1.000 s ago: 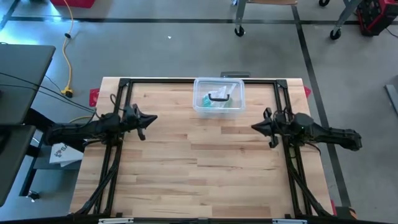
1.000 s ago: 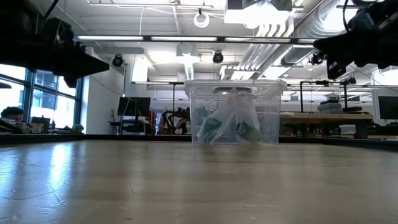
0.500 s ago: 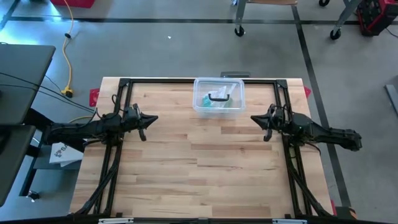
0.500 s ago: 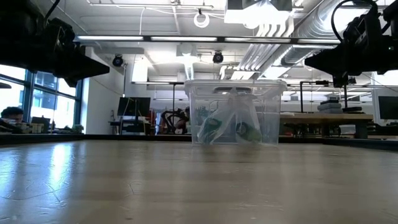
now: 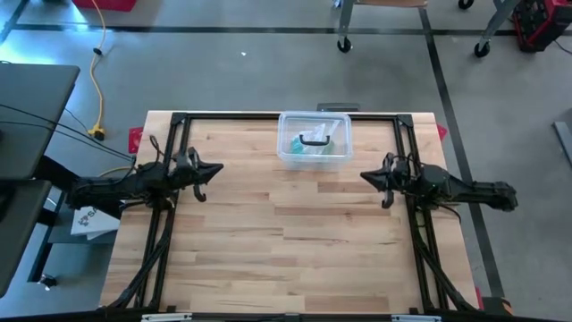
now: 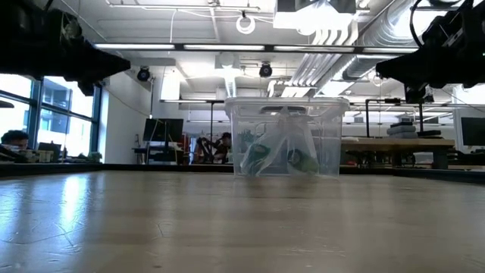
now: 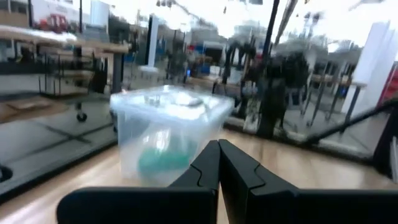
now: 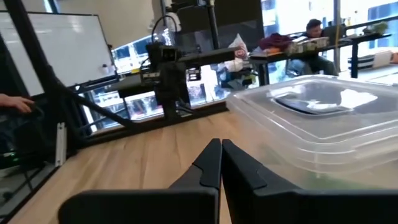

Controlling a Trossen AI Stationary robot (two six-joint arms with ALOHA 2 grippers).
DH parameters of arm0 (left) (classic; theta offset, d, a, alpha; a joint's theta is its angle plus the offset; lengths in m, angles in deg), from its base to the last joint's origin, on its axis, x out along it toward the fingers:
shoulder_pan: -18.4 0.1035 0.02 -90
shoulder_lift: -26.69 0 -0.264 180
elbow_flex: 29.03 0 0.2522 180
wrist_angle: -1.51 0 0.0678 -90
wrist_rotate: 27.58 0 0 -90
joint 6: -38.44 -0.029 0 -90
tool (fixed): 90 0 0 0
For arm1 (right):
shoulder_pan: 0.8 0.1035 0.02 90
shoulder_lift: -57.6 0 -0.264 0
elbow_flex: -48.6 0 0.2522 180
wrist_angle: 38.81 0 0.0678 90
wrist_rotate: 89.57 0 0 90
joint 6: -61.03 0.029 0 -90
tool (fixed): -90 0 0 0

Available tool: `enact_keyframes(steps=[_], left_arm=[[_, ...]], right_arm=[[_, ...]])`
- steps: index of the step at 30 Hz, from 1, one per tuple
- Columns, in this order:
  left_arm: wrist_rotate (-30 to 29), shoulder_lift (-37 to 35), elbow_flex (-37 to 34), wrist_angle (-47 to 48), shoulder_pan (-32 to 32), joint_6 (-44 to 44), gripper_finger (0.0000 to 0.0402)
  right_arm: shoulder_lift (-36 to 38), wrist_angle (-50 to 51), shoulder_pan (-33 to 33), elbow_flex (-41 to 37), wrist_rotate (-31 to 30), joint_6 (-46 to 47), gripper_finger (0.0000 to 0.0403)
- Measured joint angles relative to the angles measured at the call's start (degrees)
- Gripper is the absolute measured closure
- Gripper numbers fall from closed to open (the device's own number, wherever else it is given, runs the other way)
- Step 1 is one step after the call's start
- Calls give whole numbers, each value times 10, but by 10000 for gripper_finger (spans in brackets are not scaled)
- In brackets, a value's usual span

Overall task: Roll bandage
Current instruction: Return to Home Position

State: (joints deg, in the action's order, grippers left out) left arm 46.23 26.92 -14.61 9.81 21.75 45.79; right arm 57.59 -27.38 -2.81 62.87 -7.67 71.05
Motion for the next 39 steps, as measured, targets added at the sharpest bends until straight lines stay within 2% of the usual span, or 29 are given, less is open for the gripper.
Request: enact_keyframes(steps=[2,7,22,25,29,32,35,39], left_arm=[[-2,0,1,-24,0,0,402],[-9,0,0,-15,0,0,401],[-12,5,0,-1,0,-2,401],[-13,5,0,0,0,-31,401],[-37,5,0,4,0,-126,401],[-48,6,0,21,0,-193,401],[-50,6,0,21,0,-209,402],[-51,5,0,21,0,-210,401]], right_arm=[[0,0,8,0,-1,0,403],[0,0,39,0,14,0,403],[-4,5,35,0,25,0,403],[-4,5,35,0,23,-2,403],[-4,4,35,0,11,-52,403],[-4,4,35,0,12,-123,403],[-4,4,35,0,13,-198,403],[-4,4,35,0,13,-239,403]])
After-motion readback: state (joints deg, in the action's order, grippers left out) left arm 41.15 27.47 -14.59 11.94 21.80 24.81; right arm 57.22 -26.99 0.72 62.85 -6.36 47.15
